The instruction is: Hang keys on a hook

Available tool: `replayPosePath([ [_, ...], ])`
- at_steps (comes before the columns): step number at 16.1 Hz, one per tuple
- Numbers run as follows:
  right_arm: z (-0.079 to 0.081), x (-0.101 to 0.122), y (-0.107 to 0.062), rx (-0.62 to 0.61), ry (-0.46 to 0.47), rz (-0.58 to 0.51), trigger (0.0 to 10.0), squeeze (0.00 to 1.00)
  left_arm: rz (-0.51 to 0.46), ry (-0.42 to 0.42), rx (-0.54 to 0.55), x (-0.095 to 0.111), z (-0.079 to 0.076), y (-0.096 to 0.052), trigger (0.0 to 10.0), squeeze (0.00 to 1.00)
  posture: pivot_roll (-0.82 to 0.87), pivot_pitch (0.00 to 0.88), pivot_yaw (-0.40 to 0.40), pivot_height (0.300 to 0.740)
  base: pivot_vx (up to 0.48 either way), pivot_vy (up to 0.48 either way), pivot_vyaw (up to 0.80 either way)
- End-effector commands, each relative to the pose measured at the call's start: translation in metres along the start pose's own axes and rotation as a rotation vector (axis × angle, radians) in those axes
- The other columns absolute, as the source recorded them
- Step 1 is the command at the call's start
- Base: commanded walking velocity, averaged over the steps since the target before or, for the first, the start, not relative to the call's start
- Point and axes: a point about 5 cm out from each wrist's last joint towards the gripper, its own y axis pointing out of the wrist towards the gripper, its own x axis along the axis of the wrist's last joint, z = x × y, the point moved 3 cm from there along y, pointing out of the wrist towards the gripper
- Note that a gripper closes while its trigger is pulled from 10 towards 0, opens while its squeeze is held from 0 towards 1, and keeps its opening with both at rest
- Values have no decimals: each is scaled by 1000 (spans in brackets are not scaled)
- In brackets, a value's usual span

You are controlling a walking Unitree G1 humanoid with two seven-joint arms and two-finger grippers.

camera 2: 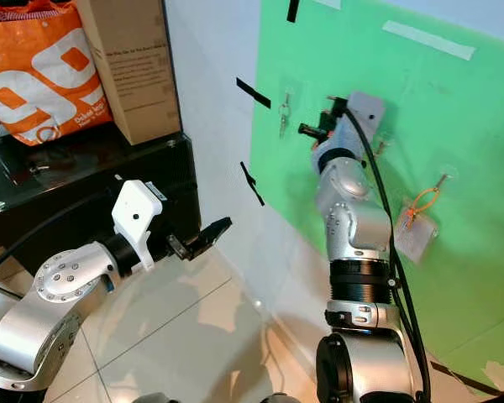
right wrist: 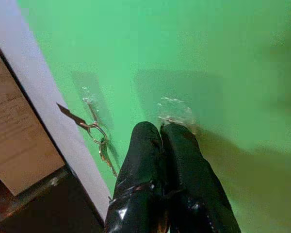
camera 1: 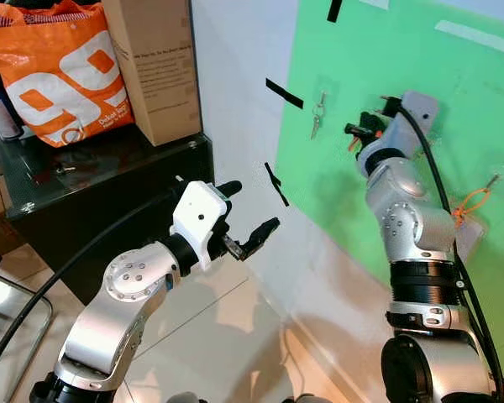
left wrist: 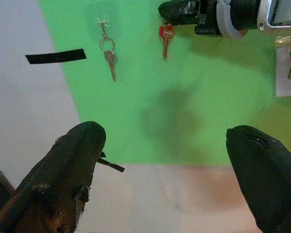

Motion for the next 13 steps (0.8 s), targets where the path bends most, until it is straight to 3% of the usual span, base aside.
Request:
replayPosePath([
  [1, -1, 4, 2, -14, 64, 18, 10000, 0, -10, 11, -6, 5, 1, -2, 10000, 298, 60, 0, -4, 740, 0, 0, 0],
  [6, -13, -10, -1, -67, 211, 104, 10000, 0, -8, 12, -7, 6, 2, -2, 10000, 306, 62, 0, -3, 740, 0, 0, 0],
  [9, -17, -14, -2, -96, 243, 133, 10000, 0, -8, 12, -9, 7, 2, -2, 10000, 306, 62, 0, -1, 740, 0, 0, 0],
  [13, -18, -11, -5, -94, 203, 118, 10000, 0, -7, 15, -7, 7, 2, -2, 10000, 302, 64, 0, -1, 740, 0, 0, 0],
])
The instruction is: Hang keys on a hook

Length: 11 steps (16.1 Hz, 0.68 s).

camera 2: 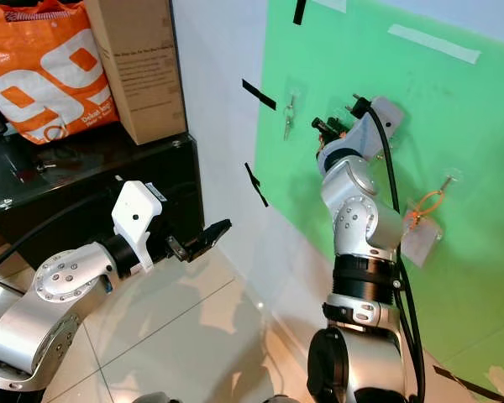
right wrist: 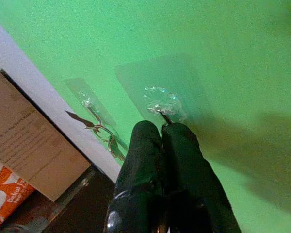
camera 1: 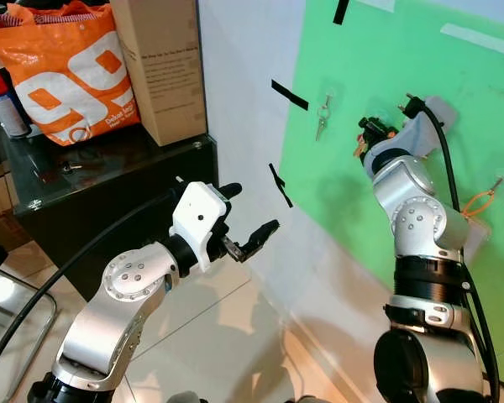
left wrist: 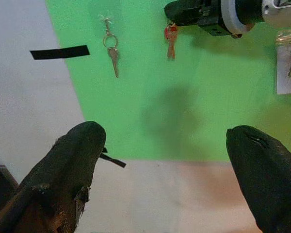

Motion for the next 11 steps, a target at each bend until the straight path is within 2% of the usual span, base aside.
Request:
replayPosePath([
  [1, -9, -8, -2, -31, -37, 29, 10000, 0, -20, 25, 4, 8, 2, -1, 10000, 306, 64, 0, -1, 740, 0, 0, 0],
  [3, -7, -6, -6, -3, -111, -20, 10000, 0, -20, 26, 6, 8, 3, -1, 10000, 302, 64, 0, -1, 740, 0, 0, 0],
  [6, -2, -10, -12, 56, -283, -60, 10000, 0, -18, 28, 9, 8, 3, 0, 10000, 302, 62, 0, 1, 740, 0, 0, 0],
  [7, -3, -11, -12, 55, -311, -61, 10000, 0, -18, 28, 9, 8, 3, 0, 10000, 302, 62, 0, 1, 740, 0, 0, 0],
  [11, -8, -14, -12, 39, -322, -68, 10000, 0, -18, 30, 11, 8, 4, 0, 10000, 302, 63, 0, 2, 740, 0, 0, 0],
])
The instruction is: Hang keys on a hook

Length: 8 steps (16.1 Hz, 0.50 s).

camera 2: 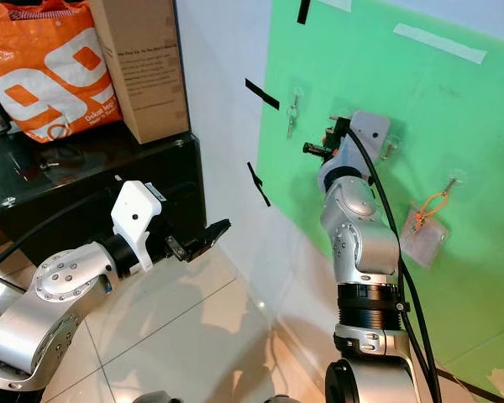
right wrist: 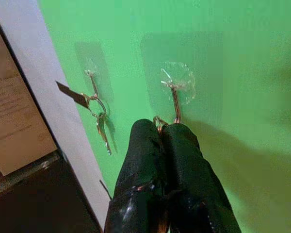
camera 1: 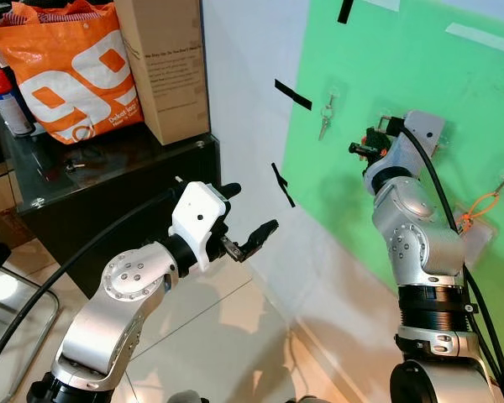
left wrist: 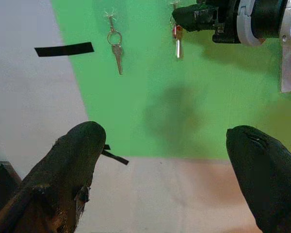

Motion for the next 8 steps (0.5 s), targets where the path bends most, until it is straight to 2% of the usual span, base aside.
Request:
replayPosePath([
  [1, -3, -2, 0, -6, -16, -3, 10000, 0, -21, 28, 9, 8, 3, 0, 10000, 306, 64, 0, 2, 740, 0, 0, 0],
  [8, -1, -7, 1, 1, -26, 15, 10000, 0, -25, 25, 6, 9, 4, 1, 10000, 302, 64, 0, 3, 740, 0, 0, 0],
])
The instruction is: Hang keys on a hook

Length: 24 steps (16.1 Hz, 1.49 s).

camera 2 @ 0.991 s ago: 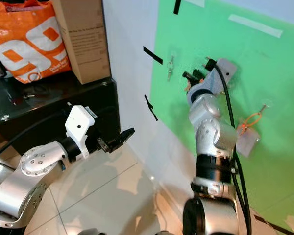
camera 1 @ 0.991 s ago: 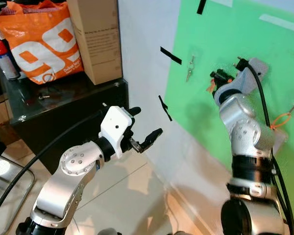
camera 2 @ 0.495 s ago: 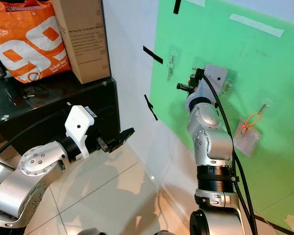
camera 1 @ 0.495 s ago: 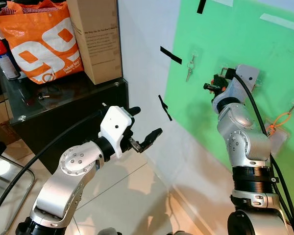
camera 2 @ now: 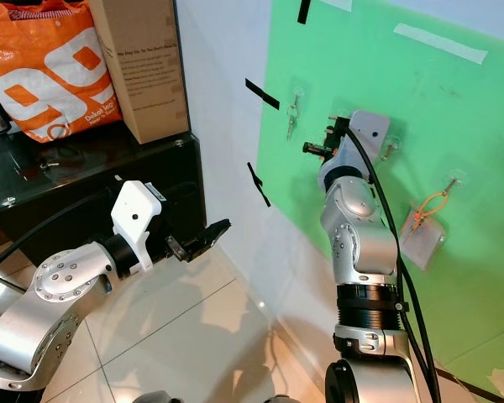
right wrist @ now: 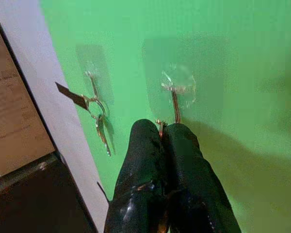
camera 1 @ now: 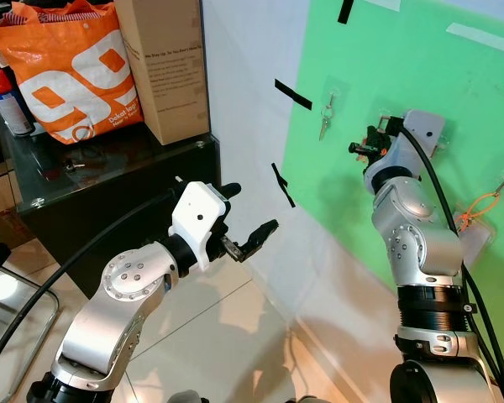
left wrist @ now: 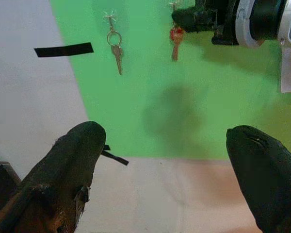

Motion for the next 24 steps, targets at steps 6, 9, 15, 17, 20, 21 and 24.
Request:
replayPosePath([
  [6, -6, -19, 2, -37, 17, 91, 10000, 0, -24, 24, 2, 9, 3, 1, 10000, 302, 65, 0, 6, 740, 0, 0, 0],
  [9, -7, -19, 2, -40, 20, 96, 10000, 0, -24, 24, 2, 9, 3, 1, 10000, 302, 65, 0, 5, 740, 0, 0, 0],
  [15, -11, -29, -21, 39, -6, 123, 10000, 1000, -33, 2, 14, 8, 2, 0, 10000, 306, 54, 0, -4, 740, 0, 0, 0],
  [17, -19, -51, -48, 82, -134, 192, 10000, 1000, -55, -16, 21, 9, 3, 2, 10000, 302, 36, 0, -7, 740, 0, 0, 0],
  [20, -16, -69, -74, 202, -140, 250, 10000, 1000, -83, -30, 52, 12, 10, 5, 10000, 302, 24, 0, -8, 740, 0, 0, 0],
  [21, -15, -70, -84, 227, -140, 239, 10000, 1000, -70, -31, 132, 5, 17, 1, 10000, 294, 14, 0, -11, 740, 0, 0, 800],
  [24, -14, -77, -91, 287, -196, 220, 10000, 1000, 9, -42, 325, -28, 24, -15, 10000, 286, 38, 0, -28, 740, 0, 0, 800],
])
